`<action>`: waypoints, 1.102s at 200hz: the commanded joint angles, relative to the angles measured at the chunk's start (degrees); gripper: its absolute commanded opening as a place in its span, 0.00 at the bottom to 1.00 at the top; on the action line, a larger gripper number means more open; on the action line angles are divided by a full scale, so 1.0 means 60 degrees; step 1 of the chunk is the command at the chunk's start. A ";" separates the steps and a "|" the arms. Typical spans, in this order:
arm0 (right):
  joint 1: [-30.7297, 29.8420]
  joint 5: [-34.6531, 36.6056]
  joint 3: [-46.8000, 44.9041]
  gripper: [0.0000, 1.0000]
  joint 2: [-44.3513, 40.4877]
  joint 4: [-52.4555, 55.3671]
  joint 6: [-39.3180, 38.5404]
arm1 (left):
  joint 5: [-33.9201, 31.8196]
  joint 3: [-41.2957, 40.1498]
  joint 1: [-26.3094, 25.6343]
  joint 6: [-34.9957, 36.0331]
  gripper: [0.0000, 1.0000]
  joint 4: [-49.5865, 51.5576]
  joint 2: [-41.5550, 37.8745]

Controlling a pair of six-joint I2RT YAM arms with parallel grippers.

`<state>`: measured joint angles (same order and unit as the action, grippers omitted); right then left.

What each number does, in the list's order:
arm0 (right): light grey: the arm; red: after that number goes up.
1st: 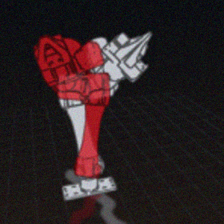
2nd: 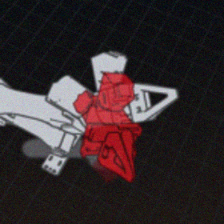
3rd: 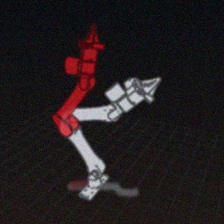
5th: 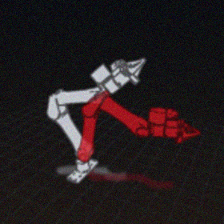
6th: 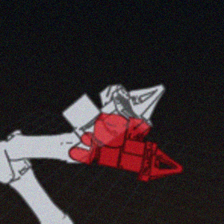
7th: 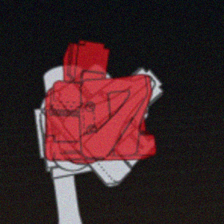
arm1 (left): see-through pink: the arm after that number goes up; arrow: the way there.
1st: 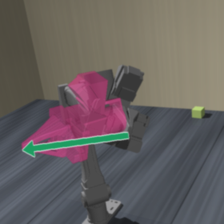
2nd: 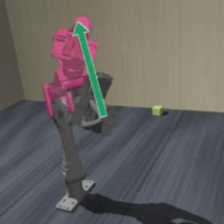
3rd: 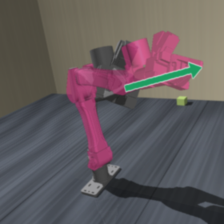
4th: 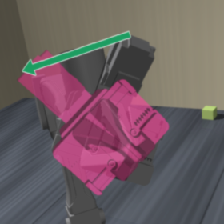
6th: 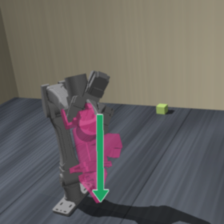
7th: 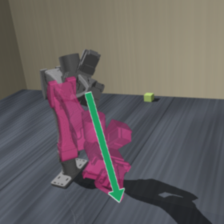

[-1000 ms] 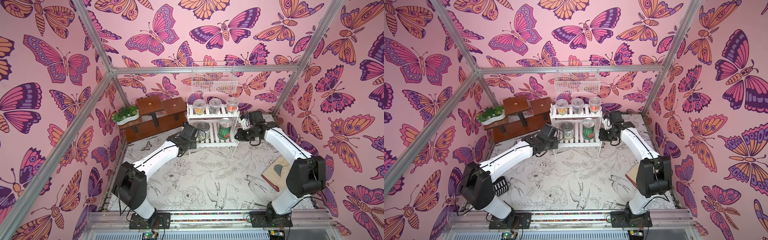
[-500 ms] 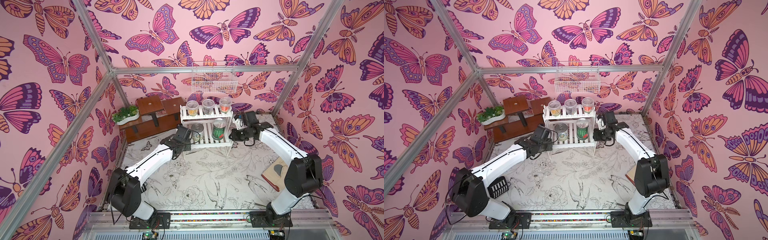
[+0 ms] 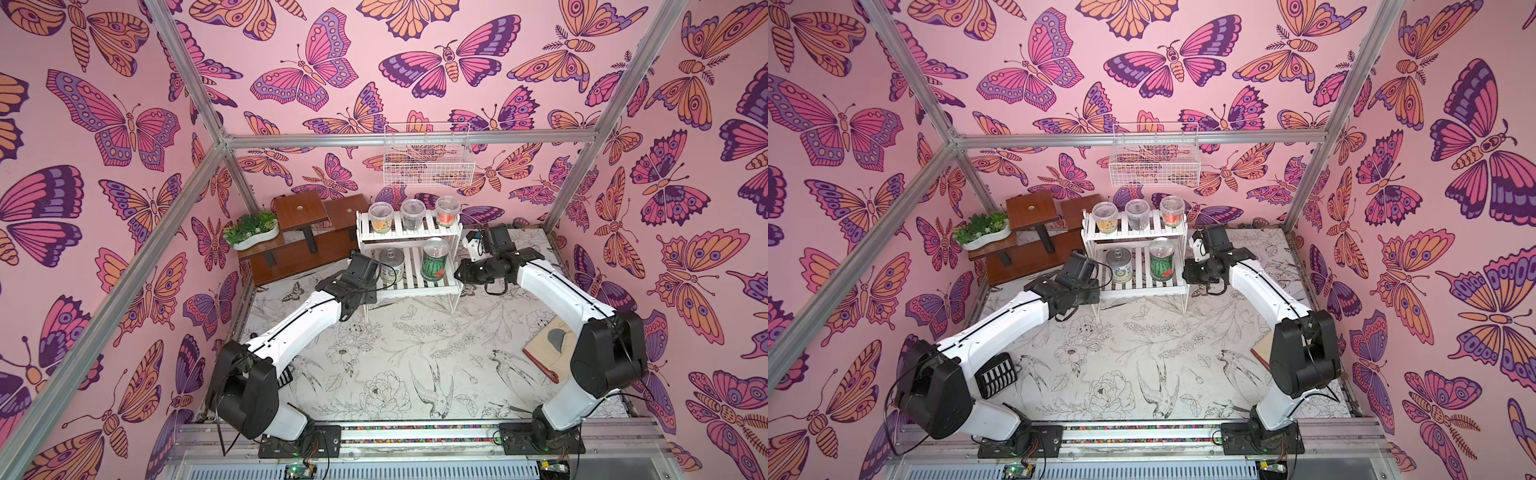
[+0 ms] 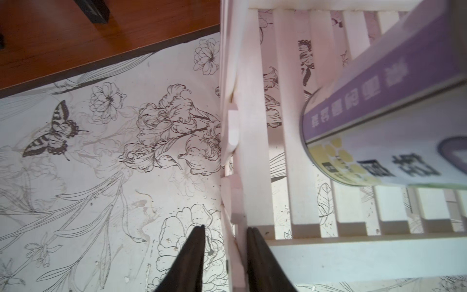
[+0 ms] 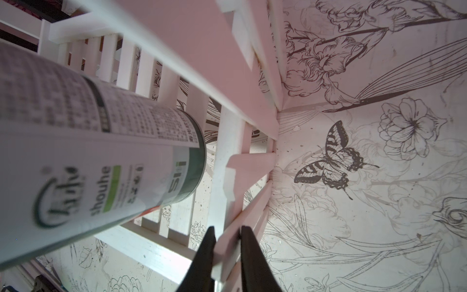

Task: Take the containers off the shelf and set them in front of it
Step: 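Move the shelf to the center of the board, then pick up a container from the shelf.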

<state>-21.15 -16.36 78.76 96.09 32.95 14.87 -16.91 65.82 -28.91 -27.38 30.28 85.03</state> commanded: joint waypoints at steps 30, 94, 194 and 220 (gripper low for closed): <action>0.0097 0.0476 -0.0289 0.35 0.0452 0.0891 0.0138 | -0.0955 -0.0370 0.0379 0.0230 0.47 0.1345 -0.0243; 0.0107 0.0656 -0.0269 0.70 0.0045 0.0822 0.0129 | -0.0761 -0.0337 0.0277 0.0284 0.86 0.1275 -0.0759; 0.0261 0.1283 0.1546 0.99 -0.2044 0.1788 -0.1215 | -0.0385 -0.0420 0.0379 0.1081 1.00 0.0761 -0.2500; 0.0262 0.0832 0.2889 0.99 -0.1712 0.1893 -0.1671 | 0.0506 -0.0606 0.0803 0.1364 1.00 0.0528 -0.2725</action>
<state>-19.86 -9.52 90.32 84.75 42.52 9.02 -18.59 64.23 -26.22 -22.22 35.05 69.87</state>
